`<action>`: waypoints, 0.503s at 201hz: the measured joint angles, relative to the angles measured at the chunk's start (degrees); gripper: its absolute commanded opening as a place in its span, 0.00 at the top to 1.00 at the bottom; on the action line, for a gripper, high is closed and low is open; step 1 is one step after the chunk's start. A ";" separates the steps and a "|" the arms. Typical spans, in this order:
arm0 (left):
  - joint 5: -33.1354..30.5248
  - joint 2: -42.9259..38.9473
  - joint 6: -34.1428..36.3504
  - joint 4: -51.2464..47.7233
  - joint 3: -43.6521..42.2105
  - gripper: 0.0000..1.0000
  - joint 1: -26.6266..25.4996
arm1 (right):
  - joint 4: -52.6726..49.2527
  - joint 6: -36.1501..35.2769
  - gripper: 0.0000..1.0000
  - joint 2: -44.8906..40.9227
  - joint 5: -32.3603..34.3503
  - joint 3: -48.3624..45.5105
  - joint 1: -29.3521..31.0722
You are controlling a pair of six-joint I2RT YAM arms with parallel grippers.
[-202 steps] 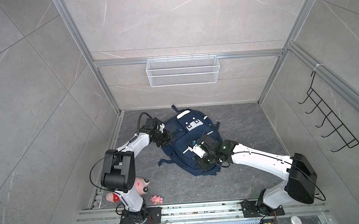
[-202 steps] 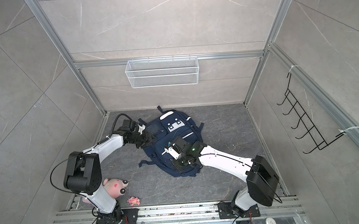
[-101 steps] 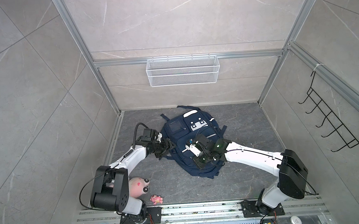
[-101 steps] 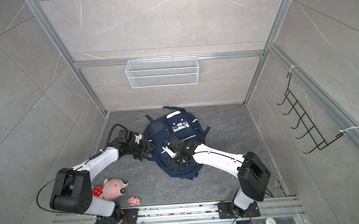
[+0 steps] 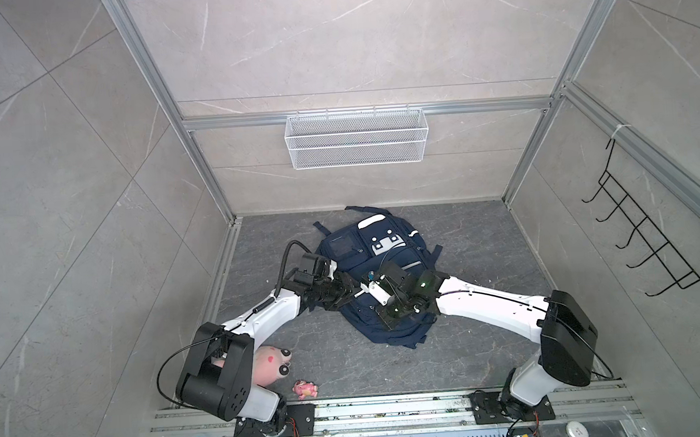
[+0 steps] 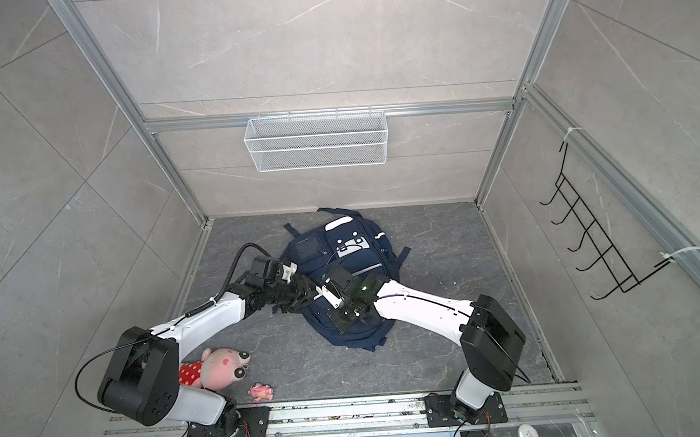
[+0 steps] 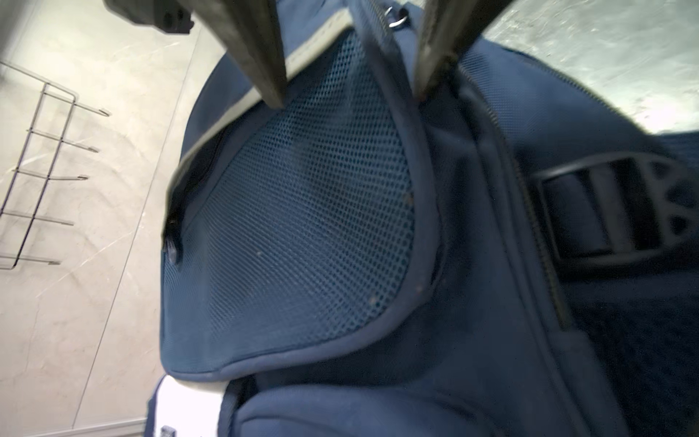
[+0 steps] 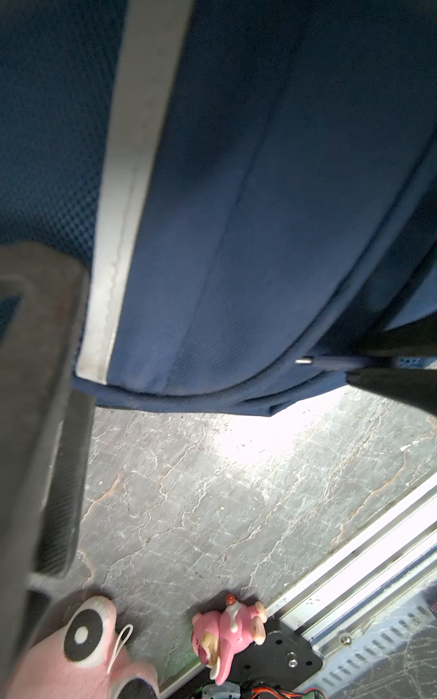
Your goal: Pack the student bag
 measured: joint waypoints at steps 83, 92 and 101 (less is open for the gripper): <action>-0.11 1.53 -2.29 2.93 -0.13 1.00 0.11 | 0.00 1.57 1.00 -1.53 3.67 -0.87 0.00; -0.07 1.53 -2.27 2.93 -0.11 1.00 0.24 | 0.02 1.77 1.00 -2.19 4.00 -1.27 -0.02; -0.02 1.53 -2.23 2.97 -0.11 1.00 0.59 | 0.02 1.92 1.00 -2.86 4.35 -1.57 -0.07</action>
